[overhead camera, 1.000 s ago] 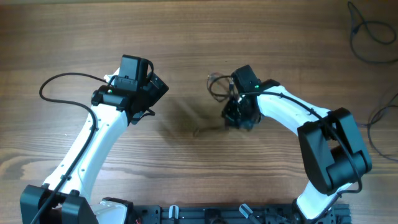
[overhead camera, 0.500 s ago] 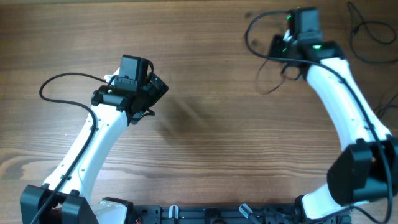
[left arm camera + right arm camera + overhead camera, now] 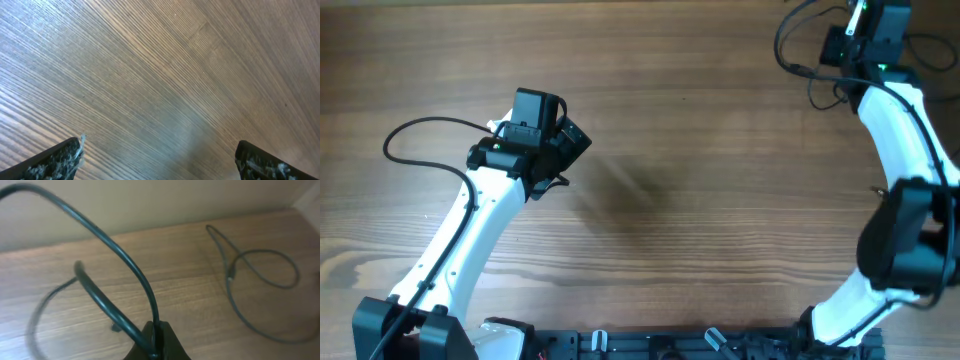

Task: Untangle cables
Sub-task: 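Carry the held cable to the upper right corner with the right gripper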

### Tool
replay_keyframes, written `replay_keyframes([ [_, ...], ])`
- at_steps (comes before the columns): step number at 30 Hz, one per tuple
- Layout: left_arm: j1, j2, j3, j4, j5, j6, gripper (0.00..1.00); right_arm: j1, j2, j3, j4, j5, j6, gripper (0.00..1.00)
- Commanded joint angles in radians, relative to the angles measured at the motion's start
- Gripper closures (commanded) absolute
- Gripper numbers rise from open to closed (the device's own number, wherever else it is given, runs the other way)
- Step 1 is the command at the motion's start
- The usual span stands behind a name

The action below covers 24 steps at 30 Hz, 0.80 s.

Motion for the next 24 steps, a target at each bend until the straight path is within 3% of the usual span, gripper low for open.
replay_keyframes([
  [1,0.0,0.005,0.003,0.0,-0.024,0.009,0.0,-0.017,0.13,0.0,0.078,-0.059,-0.068,0.96],
  [7,0.0,0.005,0.003,0.0,-0.024,0.009,0.0,-0.045,0.285,0.0,0.267,-0.059,-0.096,0.95],
  [8,0.0,0.005,0.003,0.0,-0.024,0.009,0.0,-0.045,0.298,0.0,0.286,-0.059,-0.096,0.91],
  [10,0.0,0.005,0.003,0.0,-0.024,0.009,0.0,-0.045,0.303,0.001,0.327,-0.059,-0.095,0.69],
  [11,0.0,0.005,0.003,0.0,-0.024,0.009,0.0,-0.045,0.29,0.001,0.329,-0.059,-0.092,0.64],
  [12,0.0,0.005,0.003,0.0,-0.024,0.009,0.0,-0.045,0.276,0.002,0.326,-0.059,-0.092,0.45],
  [13,0.0,0.005,0.003,0.0,-0.024,0.009,0.0,-0.045,0.255,0.002,0.315,-0.059,-0.092,0.02],
  [18,0.0,0.005,0.003,0.0,-0.024,0.009,0.0,-0.045,0.035,0.002,0.16,-0.059,-0.079,0.0],
  [24,0.0,0.005,0.003,0.0,-0.024,0.009,0.0,-0.045,-0.37,0.002,-0.277,-0.161,-0.006,0.0],
])
